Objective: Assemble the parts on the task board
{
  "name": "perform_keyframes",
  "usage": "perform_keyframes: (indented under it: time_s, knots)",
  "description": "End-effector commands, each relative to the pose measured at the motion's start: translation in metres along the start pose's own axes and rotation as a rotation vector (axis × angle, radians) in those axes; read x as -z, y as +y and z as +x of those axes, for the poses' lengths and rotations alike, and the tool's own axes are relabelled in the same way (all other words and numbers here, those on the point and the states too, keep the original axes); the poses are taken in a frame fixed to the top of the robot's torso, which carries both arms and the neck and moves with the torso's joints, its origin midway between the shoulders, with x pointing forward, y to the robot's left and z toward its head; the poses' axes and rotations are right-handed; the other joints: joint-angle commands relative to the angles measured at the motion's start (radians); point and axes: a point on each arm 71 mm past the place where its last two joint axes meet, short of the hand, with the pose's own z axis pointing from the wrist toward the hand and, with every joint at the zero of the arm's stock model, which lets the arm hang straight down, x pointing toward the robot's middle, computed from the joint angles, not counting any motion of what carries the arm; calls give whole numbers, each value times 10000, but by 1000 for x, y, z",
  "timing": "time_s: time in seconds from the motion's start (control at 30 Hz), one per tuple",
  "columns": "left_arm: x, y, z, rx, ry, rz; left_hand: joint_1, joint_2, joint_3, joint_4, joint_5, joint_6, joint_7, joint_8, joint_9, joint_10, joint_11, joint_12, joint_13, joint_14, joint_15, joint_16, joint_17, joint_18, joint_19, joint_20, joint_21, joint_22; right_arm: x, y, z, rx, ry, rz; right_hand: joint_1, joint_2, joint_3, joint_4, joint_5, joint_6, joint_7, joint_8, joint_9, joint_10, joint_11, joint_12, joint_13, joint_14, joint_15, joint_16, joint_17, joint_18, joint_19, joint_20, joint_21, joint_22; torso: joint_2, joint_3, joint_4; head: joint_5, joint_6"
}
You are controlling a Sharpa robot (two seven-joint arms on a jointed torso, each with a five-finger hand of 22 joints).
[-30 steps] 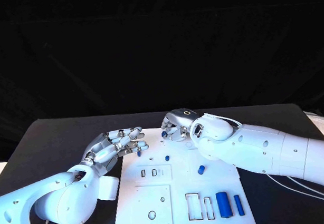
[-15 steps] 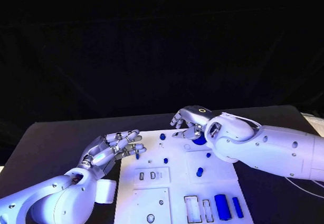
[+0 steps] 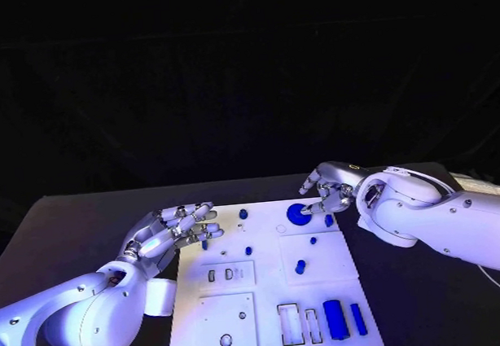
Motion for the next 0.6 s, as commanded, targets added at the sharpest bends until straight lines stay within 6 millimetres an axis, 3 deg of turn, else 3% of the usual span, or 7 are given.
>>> perform_keyframes:
  time_s: [0.03,0.23,0.6]
  knots:
    - [-1,-1,3,129,254,18,-20,-76,11,-52,-33,-44,3,-54,-12,-75,-14,-33,-11,15,19,-25,17,109,41,9,-54,-17,0,-6,6,136,839,617,156,-14,-180,216,54,-13,95,55,14,211,63,1422,1611,849,65,279,1540,-171,133,34,265,407,2,-7,11,-19,2]
    - [-1,0,2,129,251,2,-20,-76,11,-52,-33,-44,3,-54,-12,-75,-14,-33,-11,15,19,-25,17,109,41,9,-54,-17,-4,-4,10,255,933,623,298,39,-278,421,99,-17,141,115,18,506,101,2617,2948,893,123,451,1832,-214,184,94,474,711,9,-13,10,8,-31]
    - [-1,0,3,142,282,-19,-20,-76,11,-52,-33,-44,3,-54,-12,-75,-14,-33,-11,15,19,-25,17,109,41,9,-54,-17,-13,3,18,294,1000,518,401,217,-253,420,149,81,137,216,33,697,107,3209,3602,914,136,524,1957,-237,210,111,587,877,8,-24,26,12,-89]
